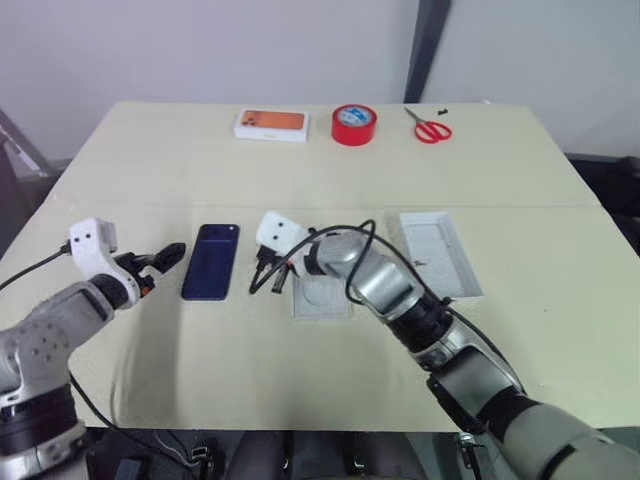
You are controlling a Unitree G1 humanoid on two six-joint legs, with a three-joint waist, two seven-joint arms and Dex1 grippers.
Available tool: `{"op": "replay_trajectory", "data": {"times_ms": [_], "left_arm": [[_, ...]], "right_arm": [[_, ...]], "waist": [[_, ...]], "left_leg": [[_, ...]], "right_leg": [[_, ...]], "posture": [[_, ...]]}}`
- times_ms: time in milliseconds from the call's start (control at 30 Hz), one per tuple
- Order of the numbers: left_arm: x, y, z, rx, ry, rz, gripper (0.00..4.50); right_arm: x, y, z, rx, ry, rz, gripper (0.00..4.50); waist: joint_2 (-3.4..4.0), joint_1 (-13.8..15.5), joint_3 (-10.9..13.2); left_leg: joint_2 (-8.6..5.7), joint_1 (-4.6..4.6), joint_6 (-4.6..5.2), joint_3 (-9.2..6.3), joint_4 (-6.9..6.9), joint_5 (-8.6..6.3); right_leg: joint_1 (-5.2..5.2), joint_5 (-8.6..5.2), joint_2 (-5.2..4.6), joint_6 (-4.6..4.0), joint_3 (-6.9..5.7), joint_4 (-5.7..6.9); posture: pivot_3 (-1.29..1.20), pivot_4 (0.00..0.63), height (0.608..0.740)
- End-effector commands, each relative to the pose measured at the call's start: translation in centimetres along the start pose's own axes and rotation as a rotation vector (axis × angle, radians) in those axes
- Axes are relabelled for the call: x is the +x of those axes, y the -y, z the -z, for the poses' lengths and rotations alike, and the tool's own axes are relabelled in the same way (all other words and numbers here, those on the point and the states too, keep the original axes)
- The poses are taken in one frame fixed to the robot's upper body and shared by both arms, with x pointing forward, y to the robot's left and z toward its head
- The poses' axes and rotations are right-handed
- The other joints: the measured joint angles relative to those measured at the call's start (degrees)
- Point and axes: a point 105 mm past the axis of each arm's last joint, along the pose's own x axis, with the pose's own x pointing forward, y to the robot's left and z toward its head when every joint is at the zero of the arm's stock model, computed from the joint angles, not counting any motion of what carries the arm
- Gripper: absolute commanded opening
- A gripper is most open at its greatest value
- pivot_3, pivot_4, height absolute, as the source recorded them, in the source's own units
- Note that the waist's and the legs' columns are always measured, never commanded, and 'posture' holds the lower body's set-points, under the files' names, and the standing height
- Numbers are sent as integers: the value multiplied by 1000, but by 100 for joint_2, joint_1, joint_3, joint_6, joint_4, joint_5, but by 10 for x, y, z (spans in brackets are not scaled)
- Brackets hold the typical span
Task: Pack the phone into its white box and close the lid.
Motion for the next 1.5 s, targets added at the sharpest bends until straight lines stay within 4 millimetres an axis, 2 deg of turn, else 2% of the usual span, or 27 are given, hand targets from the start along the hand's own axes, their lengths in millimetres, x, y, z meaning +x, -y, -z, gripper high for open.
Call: {"op": "replay_trajectory", "data": {"times_ms": [33,200,433,600,733,833,1033,1200,1300,1500], "left_arm": [[8,4,8,-24,-88,14,4500],[19,17,34,-41,-264,82,4500],[15,65,56,-47,-363,303,4500],[13,78,67,-77,-377,340,4500],[12,89,67,-139,-353,389,4500],[13,89,63,-200,-327,384,4500],[16,75,50,-304,-262,336,4500],[12,69,56,-226,-292,291,4500],[9,65,53,-168,-282,271,4500],[5,61,47,-98,-253,269,4500]], "right_arm": [[5,0,-15,-108,22,28,37],[12,-3,-9,-150,-26,21,37],[9,-7,-10,-162,-17,0,37],[4,-5,-11,-176,-16,0,37],[1,-5,-9,-187,-19,0,37],[0,-7,-7,-197,-22,-9,37],[-1,-8,-7,-214,-23,-6,37],[-8,6,-13,-267,-43,45,37],[-16,15,-13,-355,-100,68,37],[-20,15,-6,-462,-163,50,37]], "waist": [[-1,-33,0],[-1,-81,-2],[-2,-39,-4],[-1,30,-5],[-3,67,-6],[-4,71,-7],[-6,40,-8],[-6,22,-8],[-6,-6,-8],[-6,-120,-8]], "left_leg": [[0,0,-17,0,0,10],[0,2,-40,-3,-2,23],[-4,3,-42,-5,-2,24],[-5,3,-42,-6,-2,24],[-6,3,-42,-6,-2,24],[-7,3,-42,-6,-2,24],[-7,3,-44,-7,-2,25],[-6,3,-48,-8,-3,27],[-6,3,-52,-7,-4,29],[-4,6,-57,-9,-13,32]], "right_leg": [[-2,0,0,0,0,4],[-2,0,0,0,-1,16],[0,0,-6,0,-1,15],[1,0,-6,0,0,12],[5,0,-7,0,-1,6],[7,0,-8,0,-1,3],[6,0,-5,0,-2,5],[4,0,-4,0,-1,6],[0,0,-3,0,0,9],[-2,0,-1,-1,1,10]], "posture": [[0,150,729],[0,150,729],[0,150,729],[0,150,729],[0,150,729],[0,150,729],[0,150,729],[0,150,729],[0,150,729],[0,150,729]]}}
